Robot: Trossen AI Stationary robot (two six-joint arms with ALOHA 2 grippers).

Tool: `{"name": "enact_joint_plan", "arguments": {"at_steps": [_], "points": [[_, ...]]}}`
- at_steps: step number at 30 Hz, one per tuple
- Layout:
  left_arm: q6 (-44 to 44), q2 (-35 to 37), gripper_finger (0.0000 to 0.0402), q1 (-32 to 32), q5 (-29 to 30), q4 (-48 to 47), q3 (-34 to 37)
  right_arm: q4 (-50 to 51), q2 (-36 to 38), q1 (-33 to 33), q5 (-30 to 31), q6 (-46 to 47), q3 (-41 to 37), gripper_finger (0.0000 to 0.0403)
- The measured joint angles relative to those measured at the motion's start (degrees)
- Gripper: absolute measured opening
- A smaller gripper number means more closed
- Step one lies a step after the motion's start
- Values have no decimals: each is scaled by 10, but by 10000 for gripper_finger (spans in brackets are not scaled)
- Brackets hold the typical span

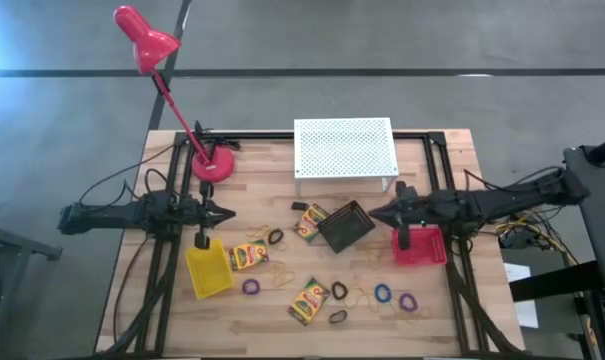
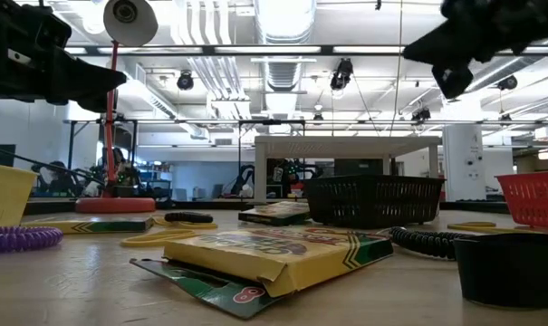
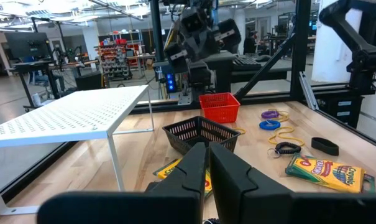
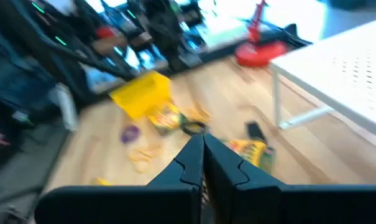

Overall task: Pick & Place Office Desk Supplies
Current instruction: Put the black bin on the shelf

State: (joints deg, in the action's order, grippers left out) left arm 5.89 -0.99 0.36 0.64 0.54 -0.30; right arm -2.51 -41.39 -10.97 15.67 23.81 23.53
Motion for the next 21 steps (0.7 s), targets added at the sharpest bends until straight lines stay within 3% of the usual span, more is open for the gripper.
{"name": "enact_joint_plan", "arguments": {"at_steps": [7,13,16,21], "points": [[-21,0,27,0,0,29,0,32,-152,-46,28,5,85,8],[-197,0,27,0,0,95,0,34,-285,-69,38,62,129,8],[-258,0,27,0,-2,104,0,54,-340,-66,2,90,171,12],[-320,0,27,0,-2,95,0,134,-440,-61,-27,106,263,53]]}}
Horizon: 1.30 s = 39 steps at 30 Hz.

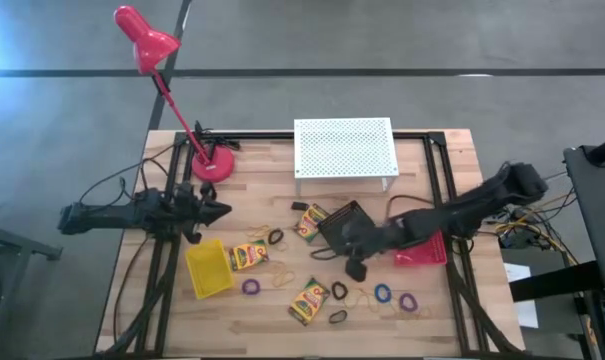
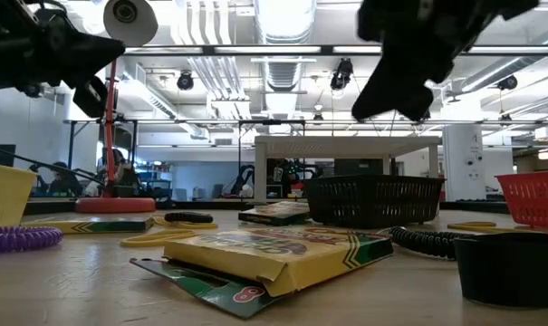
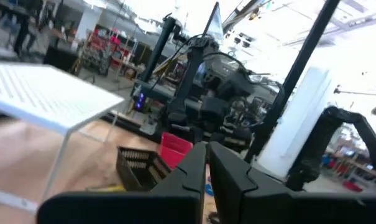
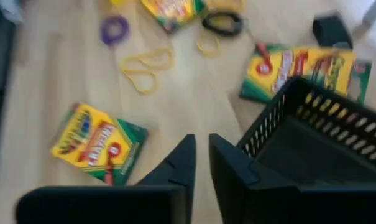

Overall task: Pick & Place Office Desk Supplies
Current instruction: Put the black bin on the shelf

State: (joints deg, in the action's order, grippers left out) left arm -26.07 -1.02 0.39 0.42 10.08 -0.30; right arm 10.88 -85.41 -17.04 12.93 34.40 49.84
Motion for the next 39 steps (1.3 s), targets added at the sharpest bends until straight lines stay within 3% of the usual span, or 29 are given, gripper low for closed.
{"name": "enact_joint_plan", "arguments": {"at_steps": [9,13,18,22,28,33,37,39], "points": [[-70,-40,27,5,11,-9,1,238,-153,28,32,21,183,168],[-50,-103,27,27,22,43,1,252,-190,41,38,22,205,197],[-26,-188,27,64,67,128,1,254,-206,57,36,44,203,204],[-24,-252,27,89,103,161,1,251,-201,62,37,45,192,190],[-25,-344,14,142,141,219,-4,249,-198,61,32,44,173,134],[-17,-427,4,191,188,221,-59,251,-189,56,6,42,161,71],[-8,-494,5,209,192,219,-103,265,-178,35,0,34,167,19],[-7,-524,6,210,185,219,-119,267,-167,22,-8,11,174,14]]}}
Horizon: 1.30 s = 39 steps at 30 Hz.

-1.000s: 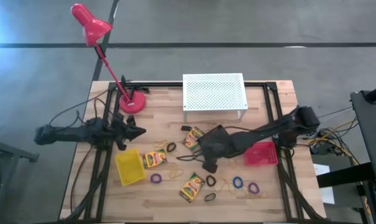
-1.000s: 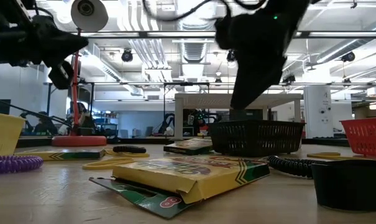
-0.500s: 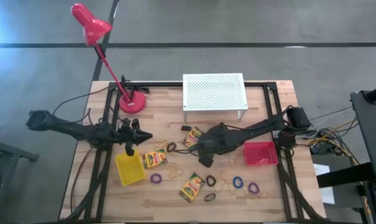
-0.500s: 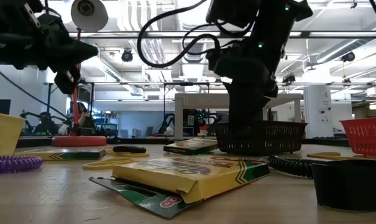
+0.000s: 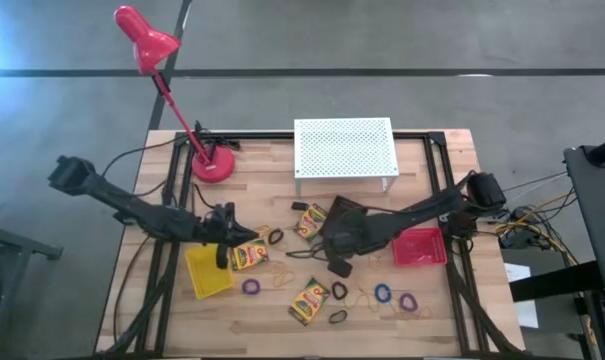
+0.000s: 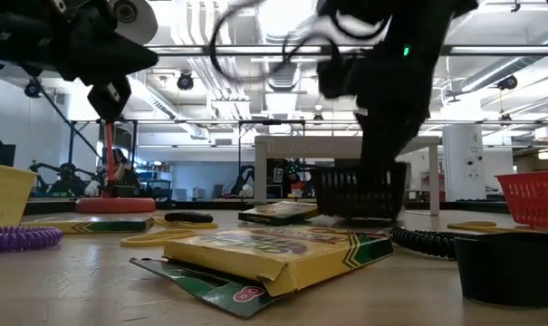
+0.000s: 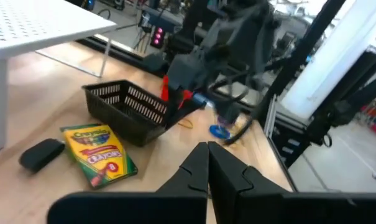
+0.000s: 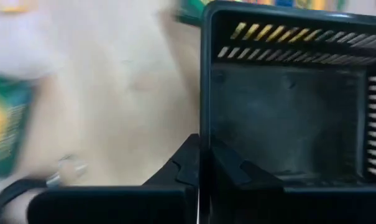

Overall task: Pick & Place Office Desk Supplies
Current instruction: Put the black bin on the shelf

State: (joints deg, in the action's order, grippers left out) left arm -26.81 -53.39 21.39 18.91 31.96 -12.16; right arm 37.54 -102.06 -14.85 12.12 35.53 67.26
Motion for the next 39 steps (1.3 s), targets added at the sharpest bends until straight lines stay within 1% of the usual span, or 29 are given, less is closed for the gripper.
{"name": "enact_joint_plan", "arguments": {"at_steps": [6,8,10,14,17,20,21,23,26,28,31,33,36,39], "points": [[-37,-73,6,4,-29,-3,-32,25,51,-50,-53,-37,30,12],[-36,-92,6,12,-25,-5,-40,38,77,-67,-67,-54,43,12],[-36,-107,6,21,-7,-7,-48,50,104,-81,-82,-81,56,12],[-36,-138,6,40,29,-7,-78,99,159,-95,-67,-151,91,12],[-29,-162,6,55,42,-5,-105,167,193,-76,-21,-197,122,13],[-15,-188,6,65,43,-4,-131,235,219,-29,47,-262,141,13],[-13,-195,6,67,43,-7,-138,252,228,-6,58,-288,145,13],[-13,-211,6,69,41,-4,-152,279,243,50,58,-341,149,13],[-13,-230,6,70,41,-5,-164,301,262,151,56,-421,147,13],[-14,-235,6,71,41,-7,-165,302,269,221,36,-481,140,13],[-17,-240,6,71,40,-7,-168,300,273,315,-45,-559,127,13],[-21,-241,6,71,41,-5,-168,300,271,365,-78,-599,116,13],[-21,-239,6,71,41,-6,-168,292,258,411,-80,-645,100,13],[-21,-237,6,71,41,-5,-167,274,250,441,-78,-686,85,13]]}}
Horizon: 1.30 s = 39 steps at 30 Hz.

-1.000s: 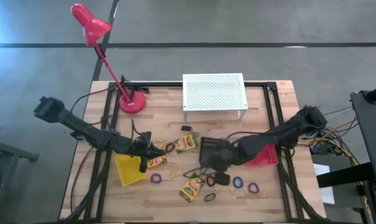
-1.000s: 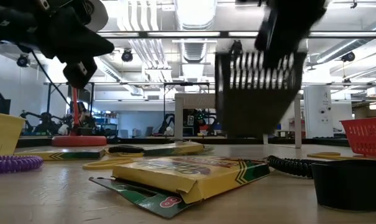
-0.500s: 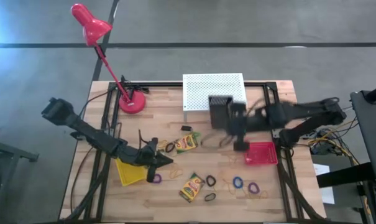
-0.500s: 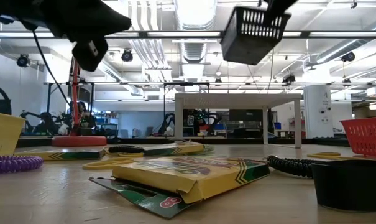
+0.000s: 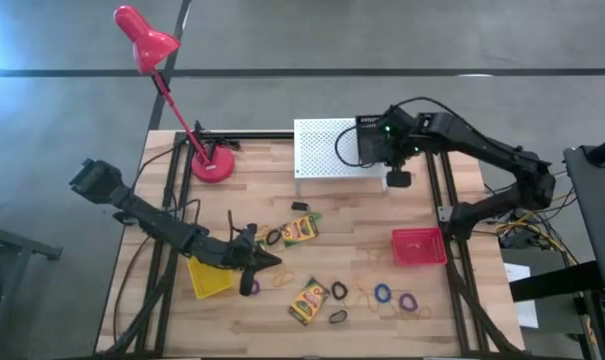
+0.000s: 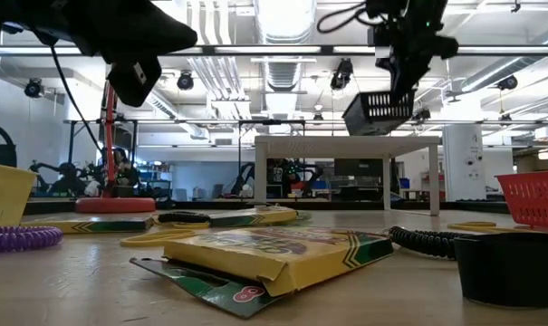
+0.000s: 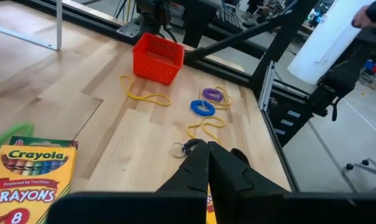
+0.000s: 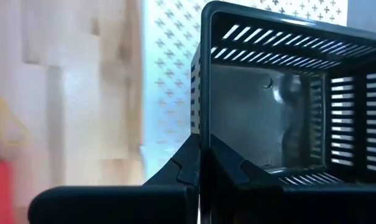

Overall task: Pick & Place Office Desk Supplies
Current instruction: Put the black bin on the shelf, then put the red bin on the shelf

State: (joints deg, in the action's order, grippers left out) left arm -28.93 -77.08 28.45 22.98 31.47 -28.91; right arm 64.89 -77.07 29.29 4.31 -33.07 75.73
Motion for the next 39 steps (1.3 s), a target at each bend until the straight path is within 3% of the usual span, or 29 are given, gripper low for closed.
{"name": "enact_joint_plan", "arguments": {"at_steps": [11,29,39], "points": [[0,0,6,0,0,0,0,-45,-23,50,2,-33,-19,13],[-1,1,6,0,0,0,0,-44,-31,50,18,-35,-29,15],[-1,1,6,0,0,0,0,-34,-25,50,32,-27,-29,119]]}}
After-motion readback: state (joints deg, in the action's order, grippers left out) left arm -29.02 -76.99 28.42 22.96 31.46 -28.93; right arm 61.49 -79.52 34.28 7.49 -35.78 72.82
